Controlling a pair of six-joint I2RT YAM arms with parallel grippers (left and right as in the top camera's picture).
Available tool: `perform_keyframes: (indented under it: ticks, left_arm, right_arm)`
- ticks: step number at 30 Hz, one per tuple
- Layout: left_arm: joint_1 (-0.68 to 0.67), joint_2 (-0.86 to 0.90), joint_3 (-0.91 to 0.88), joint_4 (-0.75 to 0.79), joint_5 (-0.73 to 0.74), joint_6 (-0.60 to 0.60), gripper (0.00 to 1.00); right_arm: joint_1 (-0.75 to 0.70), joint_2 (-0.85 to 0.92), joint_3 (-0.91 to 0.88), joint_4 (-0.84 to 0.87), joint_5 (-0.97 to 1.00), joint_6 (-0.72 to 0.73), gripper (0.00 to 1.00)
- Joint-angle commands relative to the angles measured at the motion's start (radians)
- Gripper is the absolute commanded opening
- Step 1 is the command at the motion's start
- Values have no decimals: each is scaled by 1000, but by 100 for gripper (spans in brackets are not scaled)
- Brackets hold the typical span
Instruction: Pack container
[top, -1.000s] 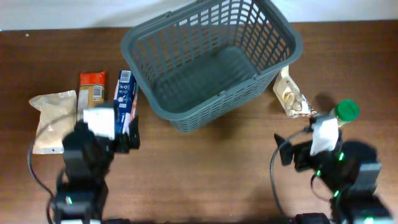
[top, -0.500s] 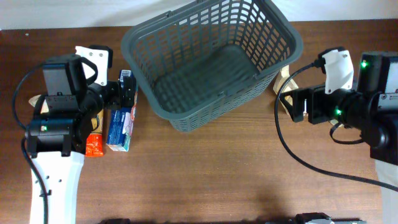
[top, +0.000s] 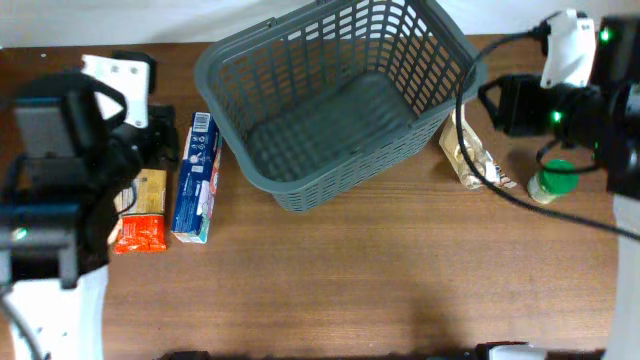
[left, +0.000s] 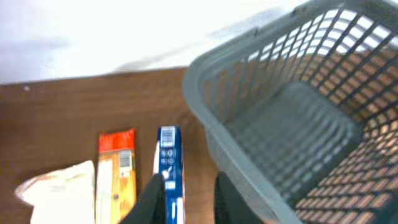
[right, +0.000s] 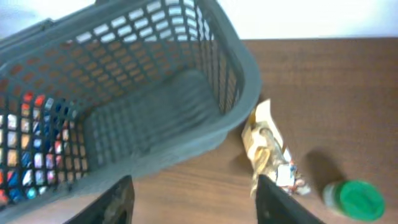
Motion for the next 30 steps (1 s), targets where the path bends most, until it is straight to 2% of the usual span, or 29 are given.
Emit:
perform_keyframes:
  ticks: [1, 3, 7, 14, 19, 22, 30]
  left_arm:
    - [4, -5, 138, -134, 78, -47, 5]
    - [3, -5, 172, -204, 148, -47, 2]
    - [-71, -4, 187, -319, 233, -8, 2]
    - [-419, 71, 186, -494, 200, 127, 2]
    - [-578, 161, 186, -545, 27, 128, 2]
    - [-632, 222, 186, -554, -3, 196, 2]
    - [-636, 338, 186, -544, -18, 217, 2]
  right_arm:
    - [6, 105, 135, -25, 20, 10, 36]
    - [6, 145, 169, -23, 20, 15, 25]
    - [6, 214, 186, -18, 19, 62, 4]
    - [6, 289, 186, 44, -18, 97, 4]
    - [6, 317, 186, 96, -75, 116, 4]
    - [11, 354, 185, 94, -82, 119, 4]
    - [35, 456, 185, 35, -97, 119, 4]
